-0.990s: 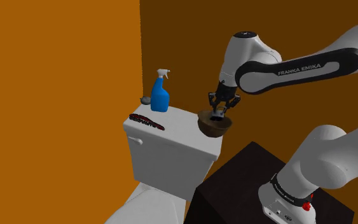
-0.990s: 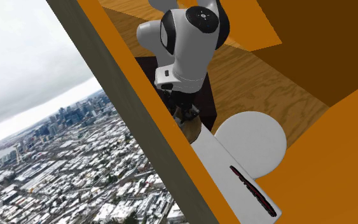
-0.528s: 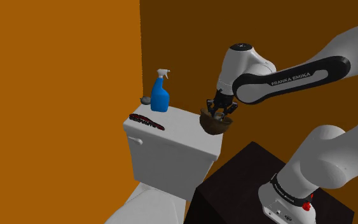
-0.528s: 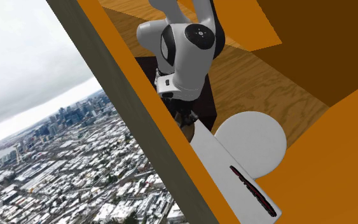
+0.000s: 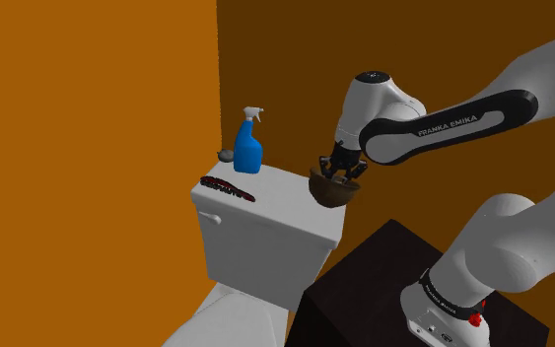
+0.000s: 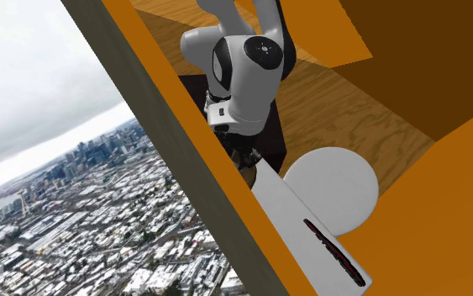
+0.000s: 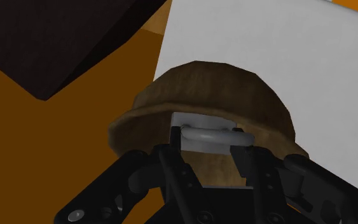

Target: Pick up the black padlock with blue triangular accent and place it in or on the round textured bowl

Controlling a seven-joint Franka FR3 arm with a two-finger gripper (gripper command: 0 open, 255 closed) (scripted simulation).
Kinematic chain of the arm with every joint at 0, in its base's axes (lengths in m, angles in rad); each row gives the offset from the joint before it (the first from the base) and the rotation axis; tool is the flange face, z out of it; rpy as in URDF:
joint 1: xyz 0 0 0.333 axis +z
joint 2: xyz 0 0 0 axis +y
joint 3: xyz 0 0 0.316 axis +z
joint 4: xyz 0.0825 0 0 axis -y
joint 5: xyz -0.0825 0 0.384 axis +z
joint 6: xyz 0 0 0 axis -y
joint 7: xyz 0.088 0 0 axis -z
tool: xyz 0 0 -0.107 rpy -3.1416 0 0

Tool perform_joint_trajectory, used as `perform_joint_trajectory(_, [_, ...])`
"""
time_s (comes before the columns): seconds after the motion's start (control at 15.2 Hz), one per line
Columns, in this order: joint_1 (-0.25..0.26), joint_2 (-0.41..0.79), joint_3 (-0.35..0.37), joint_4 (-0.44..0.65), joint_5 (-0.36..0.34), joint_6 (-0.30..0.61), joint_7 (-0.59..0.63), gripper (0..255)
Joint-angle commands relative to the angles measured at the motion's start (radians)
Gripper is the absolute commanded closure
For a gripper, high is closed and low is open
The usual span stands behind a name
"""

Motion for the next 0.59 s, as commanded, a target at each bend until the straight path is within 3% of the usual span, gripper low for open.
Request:
perform_joint_trajectory(0.0, [0.0, 0.001, 0.0, -0.002, 0.0, -0.001, 0.0, 255])
perform_joint_trajectory(0.07, [0.0, 0.001, 0.0, -0.002, 0.0, -0.001, 0.0, 0])
perform_joint_trajectory(0.4, [0.0, 0.001, 0.0, -0.002, 0.0, -0.001, 0.0, 0])
perform_joint_trajectory(0.53, [0.011, -0.046, 0.004, 0.034, 0.016, -0.085, -0.008, 0])
